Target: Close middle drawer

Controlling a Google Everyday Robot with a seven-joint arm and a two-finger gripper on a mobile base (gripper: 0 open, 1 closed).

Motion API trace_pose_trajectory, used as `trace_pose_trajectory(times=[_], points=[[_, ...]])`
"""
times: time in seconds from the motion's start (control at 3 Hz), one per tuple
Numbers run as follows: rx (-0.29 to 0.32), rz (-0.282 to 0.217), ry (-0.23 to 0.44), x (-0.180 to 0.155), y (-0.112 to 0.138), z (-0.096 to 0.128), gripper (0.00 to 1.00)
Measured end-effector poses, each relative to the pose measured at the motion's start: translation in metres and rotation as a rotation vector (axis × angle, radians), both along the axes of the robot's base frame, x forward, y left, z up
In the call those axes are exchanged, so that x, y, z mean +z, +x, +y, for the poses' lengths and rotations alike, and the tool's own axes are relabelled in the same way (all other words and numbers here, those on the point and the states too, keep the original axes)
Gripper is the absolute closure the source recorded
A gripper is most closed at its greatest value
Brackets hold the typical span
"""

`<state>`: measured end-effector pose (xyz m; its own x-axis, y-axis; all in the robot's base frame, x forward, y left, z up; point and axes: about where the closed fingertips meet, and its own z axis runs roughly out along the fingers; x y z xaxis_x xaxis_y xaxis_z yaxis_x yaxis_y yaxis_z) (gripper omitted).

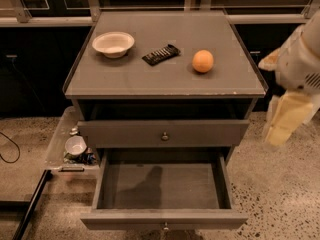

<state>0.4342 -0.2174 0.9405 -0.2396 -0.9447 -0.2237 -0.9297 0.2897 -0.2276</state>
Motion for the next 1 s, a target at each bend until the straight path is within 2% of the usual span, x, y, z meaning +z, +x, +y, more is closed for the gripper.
trace_pose_trajectory(times=[0.33, 0.67, 1.0], points=[[-0.054, 0.052, 0.066, -0.077, -0.009, -0.007, 0.0], [-0.064, 0.08, 0.098, -0.148, -0.017, -0.013, 0.09], [-0.071, 0.121, 0.119, -0.22, -0.026, -0.026, 0.28]])
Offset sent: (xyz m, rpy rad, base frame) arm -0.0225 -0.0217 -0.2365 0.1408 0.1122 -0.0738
